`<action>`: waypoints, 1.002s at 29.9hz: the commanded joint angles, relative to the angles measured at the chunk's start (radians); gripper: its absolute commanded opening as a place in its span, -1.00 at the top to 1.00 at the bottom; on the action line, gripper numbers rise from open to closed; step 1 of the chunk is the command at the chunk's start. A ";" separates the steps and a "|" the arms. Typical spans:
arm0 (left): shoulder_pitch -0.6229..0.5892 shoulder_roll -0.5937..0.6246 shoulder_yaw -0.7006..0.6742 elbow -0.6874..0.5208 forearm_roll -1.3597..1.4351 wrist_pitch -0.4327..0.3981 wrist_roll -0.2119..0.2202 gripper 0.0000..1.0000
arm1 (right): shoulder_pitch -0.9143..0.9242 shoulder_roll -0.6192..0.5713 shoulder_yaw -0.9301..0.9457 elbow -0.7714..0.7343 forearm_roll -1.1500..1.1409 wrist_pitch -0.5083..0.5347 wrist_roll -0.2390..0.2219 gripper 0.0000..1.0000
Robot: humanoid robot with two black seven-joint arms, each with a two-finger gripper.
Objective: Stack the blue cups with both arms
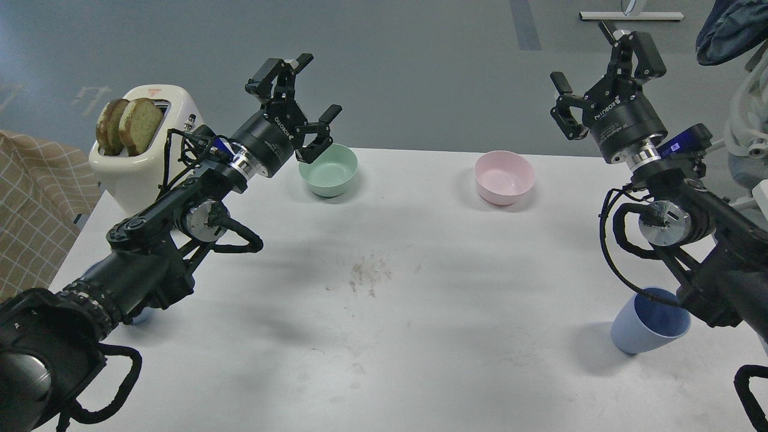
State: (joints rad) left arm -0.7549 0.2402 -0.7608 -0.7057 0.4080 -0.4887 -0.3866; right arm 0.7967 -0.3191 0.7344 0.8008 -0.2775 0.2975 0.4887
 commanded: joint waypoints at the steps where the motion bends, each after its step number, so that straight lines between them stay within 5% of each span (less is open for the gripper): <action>1: 0.000 -0.002 0.001 0.000 0.002 0.000 0.003 -0.96 | -0.005 0.000 0.000 -0.002 0.000 0.000 0.000 -1.00; 20: -0.049 0.060 0.011 0.080 -0.023 0.000 0.026 -0.96 | -0.024 -0.002 -0.004 -0.009 -0.005 0.005 0.000 -1.00; 26: -0.047 0.085 0.020 0.068 -0.012 0.000 -0.029 -0.96 | -0.024 -0.002 -0.004 -0.009 -0.005 0.005 0.000 -1.00; 30: -0.049 0.161 0.072 0.004 0.038 0.000 -0.029 -0.96 | -0.024 -0.002 -0.006 -0.009 -0.005 0.005 0.000 -1.00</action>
State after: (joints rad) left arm -0.8030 0.3407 -0.7339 -0.6451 0.4029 -0.4887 -0.4124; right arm 0.7731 -0.3214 0.7301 0.7915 -0.2823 0.3023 0.4882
